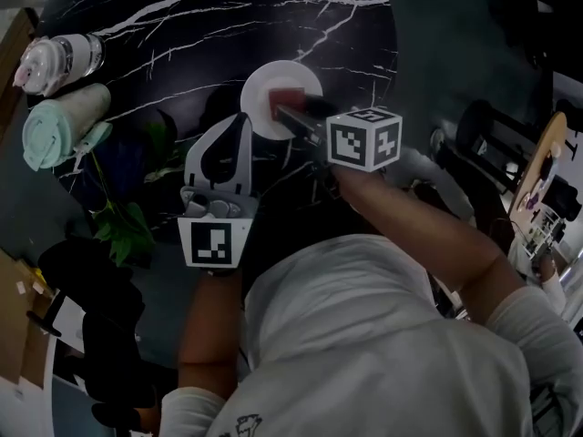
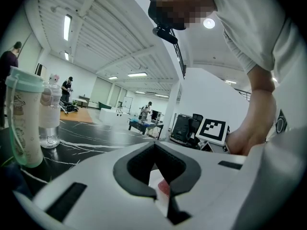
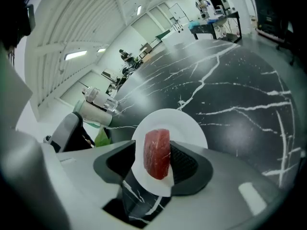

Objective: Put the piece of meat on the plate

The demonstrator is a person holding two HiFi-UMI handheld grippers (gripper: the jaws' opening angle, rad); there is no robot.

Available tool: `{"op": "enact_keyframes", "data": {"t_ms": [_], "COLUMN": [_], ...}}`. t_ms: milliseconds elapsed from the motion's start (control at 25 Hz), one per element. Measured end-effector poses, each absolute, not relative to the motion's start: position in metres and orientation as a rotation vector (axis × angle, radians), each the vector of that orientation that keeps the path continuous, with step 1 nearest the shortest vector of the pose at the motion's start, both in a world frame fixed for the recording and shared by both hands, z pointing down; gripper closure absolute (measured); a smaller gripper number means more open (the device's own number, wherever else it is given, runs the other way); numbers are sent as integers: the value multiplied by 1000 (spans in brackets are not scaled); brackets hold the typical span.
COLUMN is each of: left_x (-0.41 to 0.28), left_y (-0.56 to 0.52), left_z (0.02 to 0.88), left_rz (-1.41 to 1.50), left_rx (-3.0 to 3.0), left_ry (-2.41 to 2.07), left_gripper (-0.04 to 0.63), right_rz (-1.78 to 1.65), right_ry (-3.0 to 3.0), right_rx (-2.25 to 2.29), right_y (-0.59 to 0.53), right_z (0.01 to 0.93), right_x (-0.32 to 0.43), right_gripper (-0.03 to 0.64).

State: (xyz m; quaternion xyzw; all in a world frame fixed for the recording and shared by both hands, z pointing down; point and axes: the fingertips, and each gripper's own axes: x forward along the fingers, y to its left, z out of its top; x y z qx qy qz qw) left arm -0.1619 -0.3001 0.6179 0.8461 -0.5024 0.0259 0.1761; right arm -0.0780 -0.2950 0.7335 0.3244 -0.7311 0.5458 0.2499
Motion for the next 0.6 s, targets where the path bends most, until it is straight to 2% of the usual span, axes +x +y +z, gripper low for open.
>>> {"op": "enact_keyframes", "data": {"t_ms": [280,560,600], "left_x": [-163,-164,-164], "left_y": [-293,-292,-291], "left_z": [615,600,596], "left_rz": [67,48,47], "left_rx": [2394,2378,2376], "left_ry": [-1433,-1476,-1484], "left_gripper": [589,589,589], "right_rz": [1166,654,606], "right_ry": [-2030,-2219,-2243], "right_rx": [881,765,743], "right_y": [-302,-314,-312], "right_z": [728,679,671], "right_x": [-72,-90,-93], "right_gripper": [382,385,417]}}
